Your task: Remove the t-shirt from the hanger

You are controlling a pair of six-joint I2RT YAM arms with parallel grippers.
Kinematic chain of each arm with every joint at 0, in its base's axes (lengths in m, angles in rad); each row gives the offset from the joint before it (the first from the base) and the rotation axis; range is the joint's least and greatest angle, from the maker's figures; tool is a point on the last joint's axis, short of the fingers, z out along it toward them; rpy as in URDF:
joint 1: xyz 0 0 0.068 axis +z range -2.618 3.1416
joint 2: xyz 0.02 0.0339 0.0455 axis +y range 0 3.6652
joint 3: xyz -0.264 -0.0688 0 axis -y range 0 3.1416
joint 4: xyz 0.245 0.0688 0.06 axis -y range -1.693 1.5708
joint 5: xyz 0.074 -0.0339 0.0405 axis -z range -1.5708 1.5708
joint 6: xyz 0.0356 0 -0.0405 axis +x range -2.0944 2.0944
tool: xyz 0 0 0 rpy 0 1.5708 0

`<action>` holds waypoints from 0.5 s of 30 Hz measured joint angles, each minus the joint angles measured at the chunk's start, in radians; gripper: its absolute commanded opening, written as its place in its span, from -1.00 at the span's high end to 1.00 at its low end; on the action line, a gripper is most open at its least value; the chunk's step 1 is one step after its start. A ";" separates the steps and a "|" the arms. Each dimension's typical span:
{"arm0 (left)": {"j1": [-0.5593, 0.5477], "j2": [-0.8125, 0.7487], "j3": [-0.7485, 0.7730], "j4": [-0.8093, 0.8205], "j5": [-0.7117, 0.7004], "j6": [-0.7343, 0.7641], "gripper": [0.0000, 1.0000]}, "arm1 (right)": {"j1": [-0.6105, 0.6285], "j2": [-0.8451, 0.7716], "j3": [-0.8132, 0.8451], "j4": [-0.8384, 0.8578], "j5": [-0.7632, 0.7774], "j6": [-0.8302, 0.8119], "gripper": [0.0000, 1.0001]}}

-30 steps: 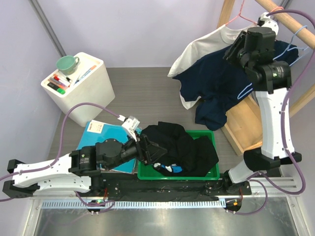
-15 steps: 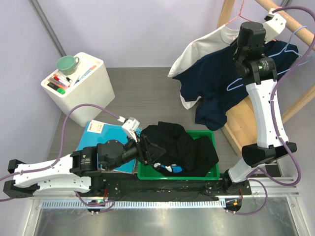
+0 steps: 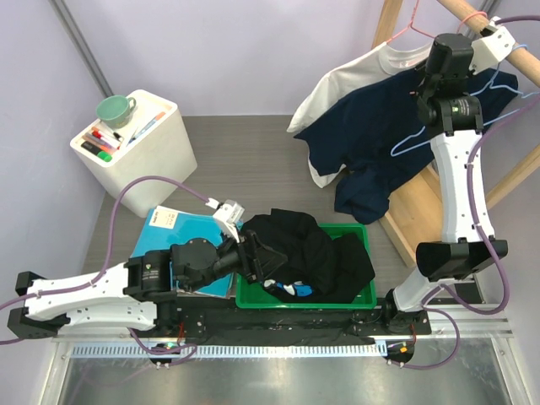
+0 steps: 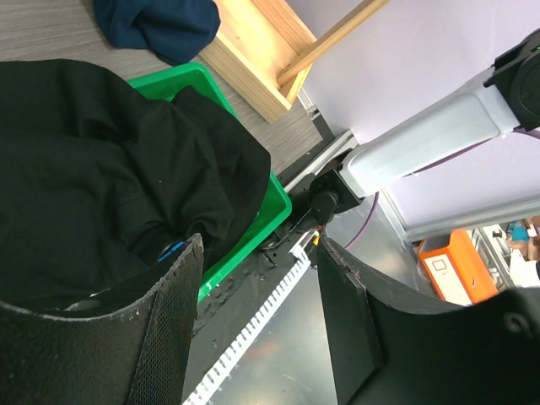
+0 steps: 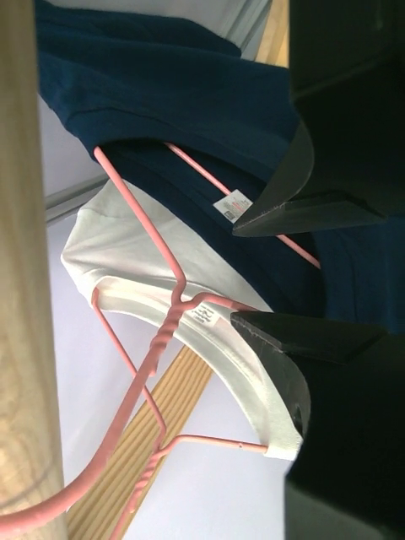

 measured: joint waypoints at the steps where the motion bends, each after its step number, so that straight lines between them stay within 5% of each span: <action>1: 0.000 0.002 0.003 0.000 0.000 0.000 -0.14 | -0.002 0.006 0.000 0.010 -0.004 0.000 0.12; 10: 0.000 0.049 0.045 -0.009 0.000 0.001 -0.14 | 0.004 0.026 0.000 0.036 -0.051 0.018 0.28; 15: 0.000 0.063 0.063 -0.016 0.001 0.002 -0.14 | 0.003 0.027 -0.003 0.046 -0.066 0.034 0.69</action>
